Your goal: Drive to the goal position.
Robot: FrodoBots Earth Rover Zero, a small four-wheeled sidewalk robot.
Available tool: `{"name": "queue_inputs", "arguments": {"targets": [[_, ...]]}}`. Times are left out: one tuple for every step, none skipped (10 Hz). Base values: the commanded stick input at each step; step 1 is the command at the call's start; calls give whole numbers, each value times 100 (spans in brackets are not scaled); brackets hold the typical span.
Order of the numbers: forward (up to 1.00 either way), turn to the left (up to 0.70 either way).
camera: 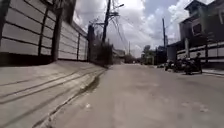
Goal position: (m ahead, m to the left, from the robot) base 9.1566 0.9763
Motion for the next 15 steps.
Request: {"name": "queue_inputs", "arguments": {"targets": [[100,0],[100,0],[100,0],[100,0],[100,0],[100,0],[100,-7],[100,-13],[100,-20],[100,-26],[100,-33],[100,-35],[100,-35],[100,-35],[100,-35]]}}
